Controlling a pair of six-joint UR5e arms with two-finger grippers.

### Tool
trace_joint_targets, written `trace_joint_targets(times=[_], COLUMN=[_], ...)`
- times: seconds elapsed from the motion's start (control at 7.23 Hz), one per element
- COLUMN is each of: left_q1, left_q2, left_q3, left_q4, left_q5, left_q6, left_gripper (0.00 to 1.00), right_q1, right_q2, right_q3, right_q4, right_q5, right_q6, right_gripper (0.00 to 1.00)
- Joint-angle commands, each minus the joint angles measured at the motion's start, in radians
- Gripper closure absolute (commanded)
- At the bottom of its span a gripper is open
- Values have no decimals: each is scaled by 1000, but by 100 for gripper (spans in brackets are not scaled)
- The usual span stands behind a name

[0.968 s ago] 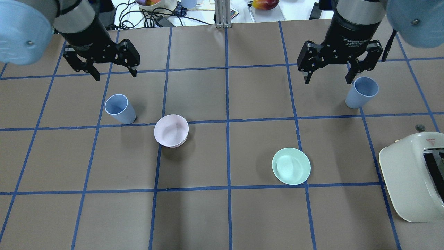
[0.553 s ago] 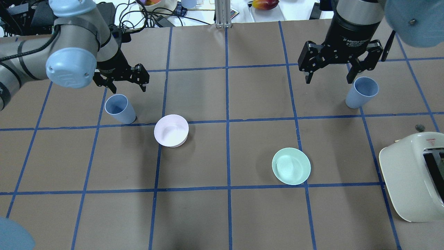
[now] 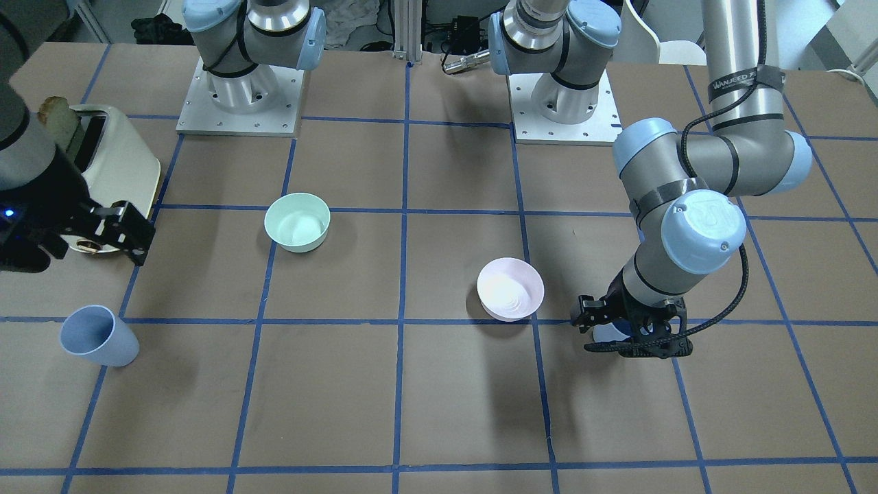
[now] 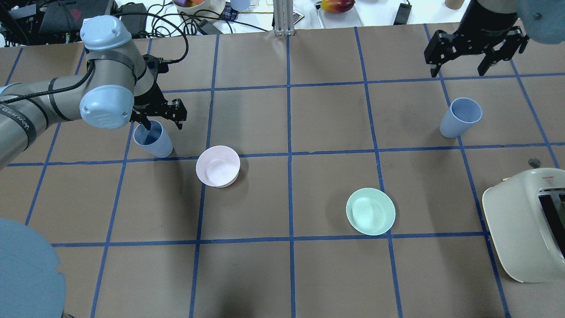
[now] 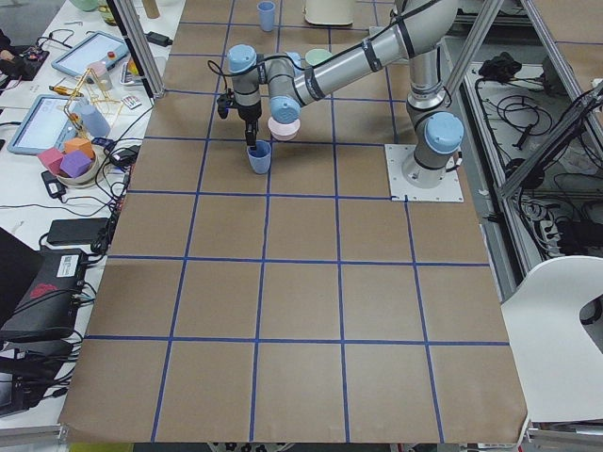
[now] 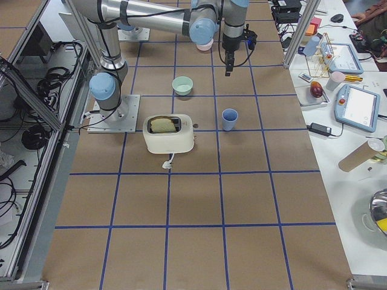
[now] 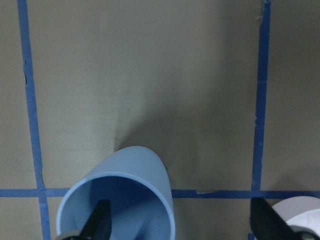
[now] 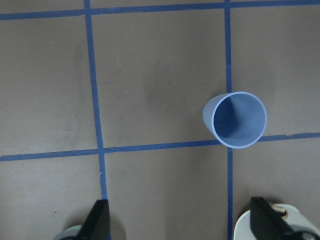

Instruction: Stack blue cups with both arms

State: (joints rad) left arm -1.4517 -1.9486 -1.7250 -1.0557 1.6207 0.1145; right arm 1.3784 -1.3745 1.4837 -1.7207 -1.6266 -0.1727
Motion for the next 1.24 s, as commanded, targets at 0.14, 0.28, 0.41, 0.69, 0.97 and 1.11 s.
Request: trace_joint_targets(times=[0.14,0.28,0.41,0.69,0.97,1.11], left_q1=[1,2,2,-51,-195,-225], left_q2=[-7,-9,-12,-16,5,-9], left_q3=[8,13,27,140,234,266], left_q4=[-4,3,6,-89,-190,-182], left_q5=[1,2,17,7,2,-39], left_q6=[-1,1,-1,-130,-322,-431], left_gripper=[100,100,100,100,100,100], right_q1=[-123,-160,-166,-205,-223,-223], right_q2=[139,184,205,251,281,284], right_q3=[0,6,13,12,14,15], right_q4=[-118,-153,-158,-158,-157,-149], right_q5=[5,7,7,5,7,5], right_q6=[-253,-267,-293,-315,-340,-338], right_gripper=[0,0,0,0,0,0])
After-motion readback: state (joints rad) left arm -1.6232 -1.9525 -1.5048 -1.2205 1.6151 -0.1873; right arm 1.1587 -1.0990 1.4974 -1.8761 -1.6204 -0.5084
